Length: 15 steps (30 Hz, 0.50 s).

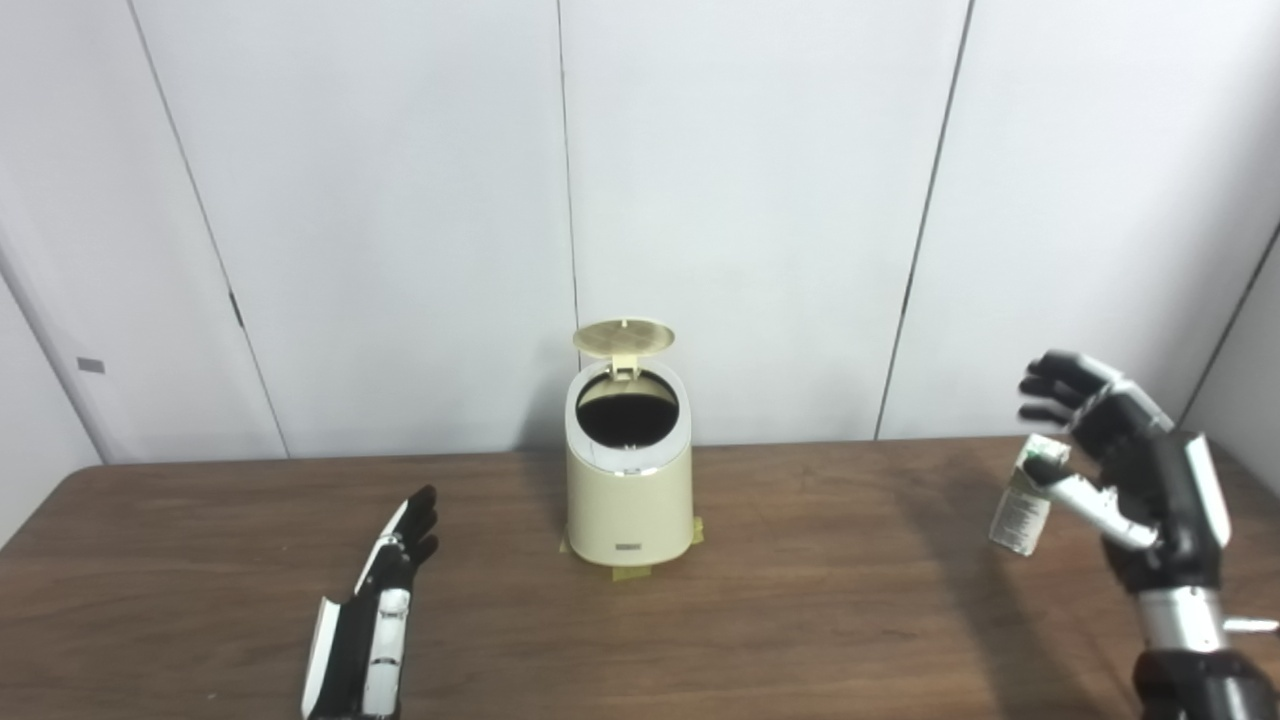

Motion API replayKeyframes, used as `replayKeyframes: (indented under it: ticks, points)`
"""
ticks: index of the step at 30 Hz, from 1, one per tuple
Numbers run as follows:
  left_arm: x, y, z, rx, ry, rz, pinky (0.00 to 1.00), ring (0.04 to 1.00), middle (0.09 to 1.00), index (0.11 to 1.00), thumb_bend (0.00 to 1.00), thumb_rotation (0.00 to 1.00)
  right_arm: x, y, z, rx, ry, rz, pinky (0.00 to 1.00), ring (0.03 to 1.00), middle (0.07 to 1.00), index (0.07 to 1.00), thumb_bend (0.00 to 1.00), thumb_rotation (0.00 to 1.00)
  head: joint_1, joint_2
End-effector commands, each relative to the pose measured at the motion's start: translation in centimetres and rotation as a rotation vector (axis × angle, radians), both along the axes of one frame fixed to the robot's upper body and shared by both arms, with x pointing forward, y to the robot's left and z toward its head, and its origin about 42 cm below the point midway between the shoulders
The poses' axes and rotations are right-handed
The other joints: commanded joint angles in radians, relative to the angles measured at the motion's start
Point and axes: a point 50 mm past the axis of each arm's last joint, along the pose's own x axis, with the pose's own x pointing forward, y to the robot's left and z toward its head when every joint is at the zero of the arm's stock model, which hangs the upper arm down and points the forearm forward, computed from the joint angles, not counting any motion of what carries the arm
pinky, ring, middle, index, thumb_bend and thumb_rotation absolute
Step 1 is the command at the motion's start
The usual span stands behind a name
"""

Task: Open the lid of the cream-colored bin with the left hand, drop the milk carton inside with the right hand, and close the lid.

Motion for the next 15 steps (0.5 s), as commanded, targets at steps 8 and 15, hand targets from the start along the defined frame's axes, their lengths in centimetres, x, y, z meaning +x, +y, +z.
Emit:
replayKeyframes:
  ticks: [8,15]
  points:
    - [-0.9,-0.2,-1.0,-0.017,-0.004,0.002,0.92,0.924,0.919,0.893,0.38,0.96,0.3,-2.1,5.1,-0.031,-0.025,-0.028,0.56,0.692,0.707,0.713,0.88,0.43,-0.007,0.017]
    - [-1.1,-0.1,-0.8,0.023,-0.012,0.008,0.92,0.94,0.934,0.906,0.4,0.97,0.8,-2.8,5.3,-0.037,0.044,-0.036,0.6,0.729,0.745,0.755,0.99,0.42,-0.026,0.022]
